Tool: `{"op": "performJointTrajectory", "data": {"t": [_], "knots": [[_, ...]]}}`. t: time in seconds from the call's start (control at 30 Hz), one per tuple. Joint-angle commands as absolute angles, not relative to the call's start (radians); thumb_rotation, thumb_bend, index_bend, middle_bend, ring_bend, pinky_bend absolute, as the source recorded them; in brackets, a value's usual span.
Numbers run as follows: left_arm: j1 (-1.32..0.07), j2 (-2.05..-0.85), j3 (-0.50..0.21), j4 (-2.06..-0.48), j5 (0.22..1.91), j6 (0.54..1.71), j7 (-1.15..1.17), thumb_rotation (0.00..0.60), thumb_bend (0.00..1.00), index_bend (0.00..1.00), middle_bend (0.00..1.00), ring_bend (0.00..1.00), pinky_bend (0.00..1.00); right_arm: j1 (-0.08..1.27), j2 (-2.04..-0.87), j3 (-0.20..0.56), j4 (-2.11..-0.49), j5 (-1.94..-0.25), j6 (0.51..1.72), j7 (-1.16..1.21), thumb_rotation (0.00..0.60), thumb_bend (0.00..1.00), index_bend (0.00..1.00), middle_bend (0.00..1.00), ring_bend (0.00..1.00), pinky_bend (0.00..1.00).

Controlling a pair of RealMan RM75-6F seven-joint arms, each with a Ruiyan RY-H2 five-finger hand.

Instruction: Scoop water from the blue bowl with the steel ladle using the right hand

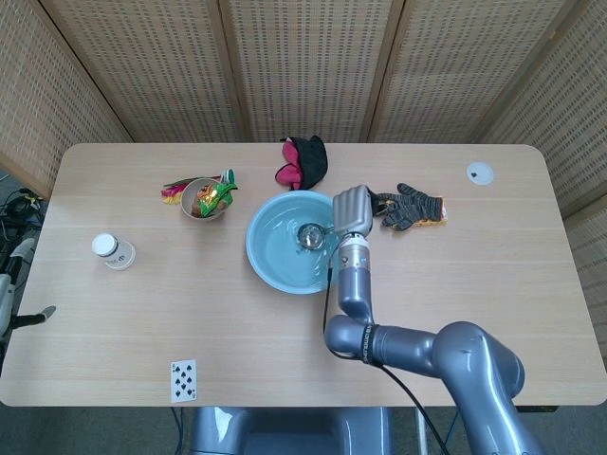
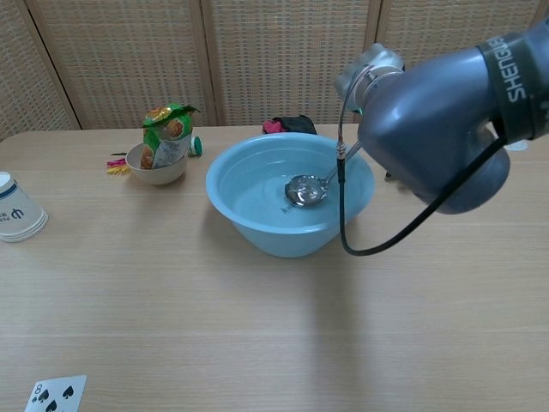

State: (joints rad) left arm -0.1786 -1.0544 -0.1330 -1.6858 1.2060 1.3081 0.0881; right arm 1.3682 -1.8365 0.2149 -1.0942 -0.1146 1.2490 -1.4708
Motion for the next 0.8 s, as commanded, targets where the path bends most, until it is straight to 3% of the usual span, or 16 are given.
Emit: {"op": "performJointTrajectory", "data": {"t": [0.03,0.43,0.8], "knots": [[-0.179,-1.053,-0.133,-1.684,1.205,1.308,0.085,0.600,0.00,0.00,0.00,0.00,0.00,1.373,-1.876,0.207,-1.050,-0.128,1.266,-1.550,0.600,0.85,0.80,1.00,0.97,1.00],[-0.182,-1.054,-0.129,-1.678,1.206,1.300,0.078,0.600,0.00,0.00,0.00,0.00,0.00,1.346,-1.918,0.276,-1.032,-0.101,1.288,-1.712,0.600,0.84,0.81,1.00,0.97,1.00],[-0.181,-1.053,-0.125,-1.684,1.214,1.304,0.077,0.600,0.00,0.00,0.00,0.00,0.00,1.331,-1.877,0.448,-1.160,0.068,1.340,-1.808,0.600,0.85,0.82,1.00,0.97,1.00]]}}
